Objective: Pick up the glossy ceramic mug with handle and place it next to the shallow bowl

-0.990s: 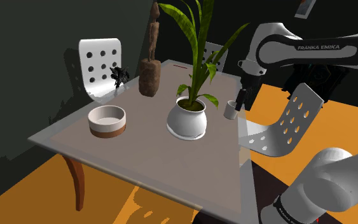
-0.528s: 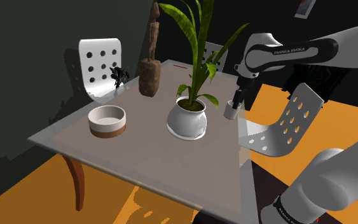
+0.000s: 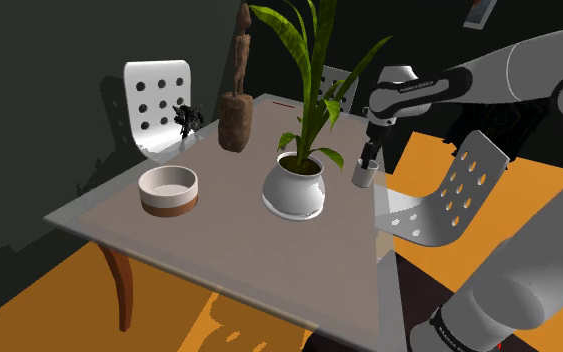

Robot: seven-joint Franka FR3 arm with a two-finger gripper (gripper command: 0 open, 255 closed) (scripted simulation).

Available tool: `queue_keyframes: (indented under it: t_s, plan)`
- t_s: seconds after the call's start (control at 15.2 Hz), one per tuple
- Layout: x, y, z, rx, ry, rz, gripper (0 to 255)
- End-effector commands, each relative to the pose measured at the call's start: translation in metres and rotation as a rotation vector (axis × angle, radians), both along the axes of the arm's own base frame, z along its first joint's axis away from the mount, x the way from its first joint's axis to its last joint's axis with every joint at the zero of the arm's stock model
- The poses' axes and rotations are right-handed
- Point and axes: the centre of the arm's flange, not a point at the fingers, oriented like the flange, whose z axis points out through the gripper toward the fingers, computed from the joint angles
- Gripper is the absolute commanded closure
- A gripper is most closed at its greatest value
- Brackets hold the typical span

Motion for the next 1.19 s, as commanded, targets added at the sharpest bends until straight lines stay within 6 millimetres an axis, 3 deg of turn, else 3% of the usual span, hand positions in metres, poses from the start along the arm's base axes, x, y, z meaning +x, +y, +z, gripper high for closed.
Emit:
queue_keyframes:
  t_s: [0.0, 0.33, 0.79, 1.12]
  plan:
    - [0.012, -0.022, -0.011, -0.006, 0.002, 0.002, 0]
    - [0.04, -0.071, -0.035, -0.018, 0.008, 0.004, 0]
    - [0.038, -0.074, -0.072, -0.018, 0.008, 0.004, 0]
    - [0.038, -0.074, -0.075, -0.018, 0.008, 0.004, 0]
